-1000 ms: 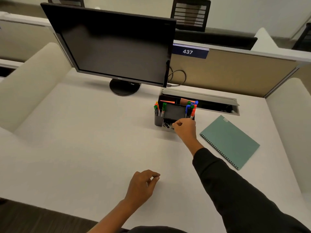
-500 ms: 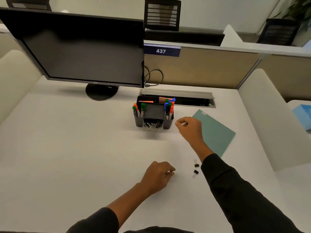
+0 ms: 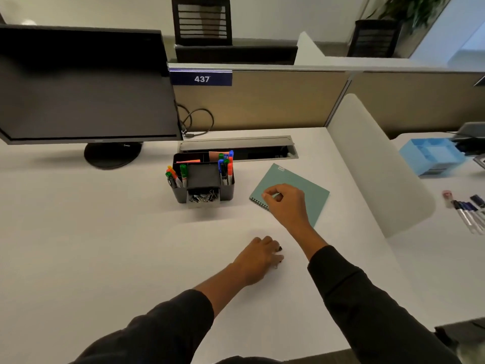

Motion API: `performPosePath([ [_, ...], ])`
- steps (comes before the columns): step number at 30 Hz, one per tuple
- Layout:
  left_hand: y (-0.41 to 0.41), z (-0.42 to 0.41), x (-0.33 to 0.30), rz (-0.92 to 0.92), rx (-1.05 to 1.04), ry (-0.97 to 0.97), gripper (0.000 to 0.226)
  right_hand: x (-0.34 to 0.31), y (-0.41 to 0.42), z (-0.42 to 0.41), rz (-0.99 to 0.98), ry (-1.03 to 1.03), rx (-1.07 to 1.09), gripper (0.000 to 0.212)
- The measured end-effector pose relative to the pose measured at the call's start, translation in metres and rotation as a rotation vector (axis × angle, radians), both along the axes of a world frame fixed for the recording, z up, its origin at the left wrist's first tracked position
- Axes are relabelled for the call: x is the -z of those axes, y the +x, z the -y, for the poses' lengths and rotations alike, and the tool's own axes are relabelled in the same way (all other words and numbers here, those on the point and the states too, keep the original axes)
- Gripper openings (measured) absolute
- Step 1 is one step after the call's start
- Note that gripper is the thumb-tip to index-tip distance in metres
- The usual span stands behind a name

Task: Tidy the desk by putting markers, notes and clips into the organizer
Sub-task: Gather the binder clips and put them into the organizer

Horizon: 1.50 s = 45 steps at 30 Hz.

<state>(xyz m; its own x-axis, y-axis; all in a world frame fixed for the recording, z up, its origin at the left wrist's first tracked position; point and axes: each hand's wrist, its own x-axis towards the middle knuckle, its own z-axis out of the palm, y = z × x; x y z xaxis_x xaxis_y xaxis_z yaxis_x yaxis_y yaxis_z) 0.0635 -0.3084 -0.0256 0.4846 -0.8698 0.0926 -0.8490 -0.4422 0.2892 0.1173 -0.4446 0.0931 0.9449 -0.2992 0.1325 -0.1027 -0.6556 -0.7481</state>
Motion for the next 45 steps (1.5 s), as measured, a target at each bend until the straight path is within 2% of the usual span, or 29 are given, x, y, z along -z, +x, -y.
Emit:
performPosePath([
  [6,-0.003,-0.007,0.0,0.06,-0.01,0.062,0.013,0.009,0.002,-0.011,0.006,0.004,-0.037,0.009],
  [11,-0.01,-0.013,0.003,0.021,0.069,0.034,0.05,0.01,0.009,-0.033,-0.003,0.007,-0.108,0.008],
  [13,-0.012,-0.016,0.001,0.036,0.092,0.049,0.045,0.012,0.012,-0.039,-0.01,0.019,-0.144,0.007],
  [18,-0.019,-0.024,0.006,0.041,0.035,0.055,0.016,0.021,0.016,-0.039,-0.065,-0.039,-0.199,0.007],
  [24,-0.014,-0.046,0.008,-0.05,-0.067,-0.03,0.011,0.045,-0.007,-0.012,-0.234,-0.148,-0.164,0.02],
  [28,0.003,-0.076,-0.017,-0.158,-0.293,-0.279,0.009,0.066,-0.042,0.01,-0.316,-0.294,-0.163,0.024],
  [32,0.047,-0.113,-0.055,-0.088,-0.548,-0.423,0.005,0.089,-0.074,0.019,-0.408,-0.414,-0.173,0.026],
  [36,0.093,-0.145,-0.092,0.072,-0.722,-0.348,0.002,0.107,-0.094,0.019,-0.394,-0.399,-0.176,0.017],
  [39,0.115,-0.151,-0.102,0.095,-0.794,-0.292,0.002,0.114,-0.098,0.018,-0.344,-0.385,-0.163,0.008],
  [45,0.134,-0.153,-0.087,0.101,-0.772,-0.16,0.006,0.119,-0.099,0.018,-0.298,-0.43,-0.143,0.023],
])
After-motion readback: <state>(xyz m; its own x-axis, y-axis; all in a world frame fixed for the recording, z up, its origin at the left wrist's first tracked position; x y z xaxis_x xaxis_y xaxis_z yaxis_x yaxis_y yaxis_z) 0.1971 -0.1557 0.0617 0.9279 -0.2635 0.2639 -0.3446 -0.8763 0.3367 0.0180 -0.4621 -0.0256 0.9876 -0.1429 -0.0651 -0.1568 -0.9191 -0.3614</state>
